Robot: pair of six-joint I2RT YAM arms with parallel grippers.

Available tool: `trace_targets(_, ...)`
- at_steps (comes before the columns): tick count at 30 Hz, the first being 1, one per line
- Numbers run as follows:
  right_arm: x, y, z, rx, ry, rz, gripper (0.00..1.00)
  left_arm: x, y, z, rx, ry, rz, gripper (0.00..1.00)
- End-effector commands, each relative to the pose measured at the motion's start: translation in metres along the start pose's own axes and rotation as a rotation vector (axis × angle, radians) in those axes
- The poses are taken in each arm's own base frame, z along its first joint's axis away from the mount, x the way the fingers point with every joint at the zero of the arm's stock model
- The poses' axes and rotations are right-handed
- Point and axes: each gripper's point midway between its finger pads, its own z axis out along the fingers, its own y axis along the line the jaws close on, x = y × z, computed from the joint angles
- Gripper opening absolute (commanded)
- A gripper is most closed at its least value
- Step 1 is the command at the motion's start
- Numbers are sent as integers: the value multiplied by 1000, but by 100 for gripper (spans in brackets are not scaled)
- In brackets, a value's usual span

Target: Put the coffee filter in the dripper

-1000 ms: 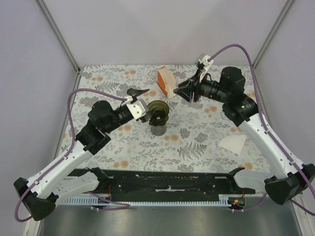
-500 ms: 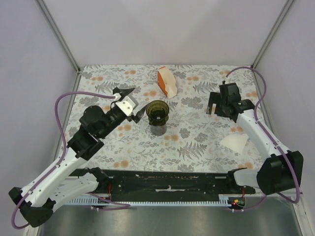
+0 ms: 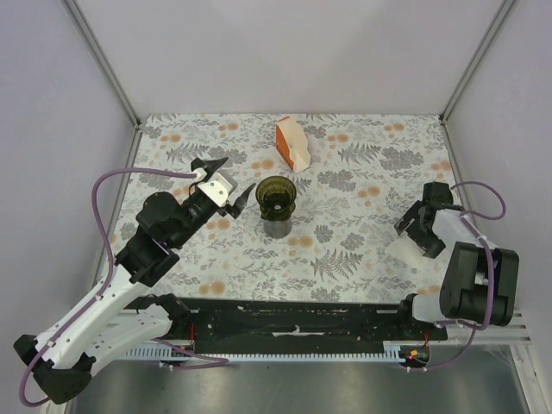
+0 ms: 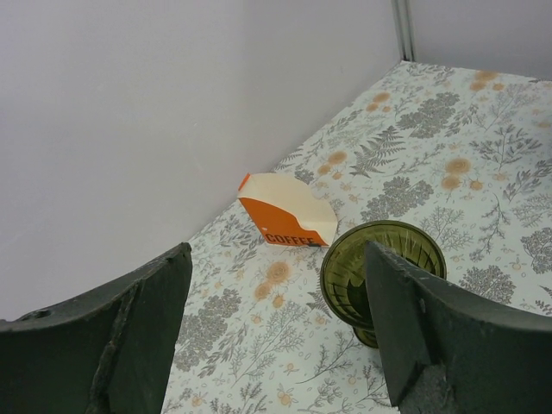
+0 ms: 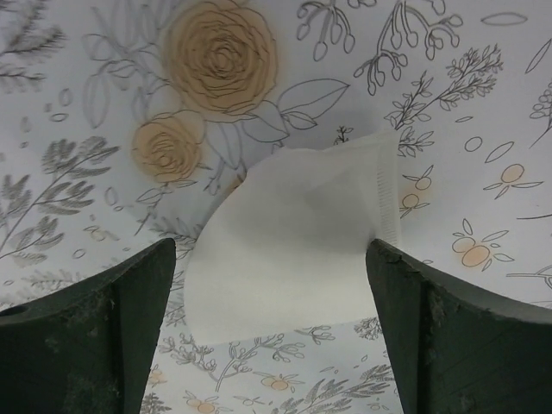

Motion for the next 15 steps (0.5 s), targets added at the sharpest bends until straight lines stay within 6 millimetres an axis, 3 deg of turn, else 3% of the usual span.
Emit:
trace_targets(1, 6, 4, 21, -36, 38, 78, 98, -12, 10, -1, -48, -52, -20, 86)
trace_targets(3, 15, 11, 29, -69, 96, 78, 98, -16, 11, 0, -51, -70, -9, 86)
trace_targets(5, 12, 19, 30, -96, 106, 58, 90, -20, 14, 0, -62, -89, 6, 86)
trace_targets(11, 17, 59, 36, -297, 201, 10, 24, -29, 18, 0, -76, -130, 44, 87)
trace_targets(14, 16, 72, 34, -371, 210, -10, 0, -28, 19, 1, -76, -123, 47, 86)
trace_targets(15, 11, 76, 29, -395, 192, -20, 0, -27, 19, 2, -75, -118, 52, 87)
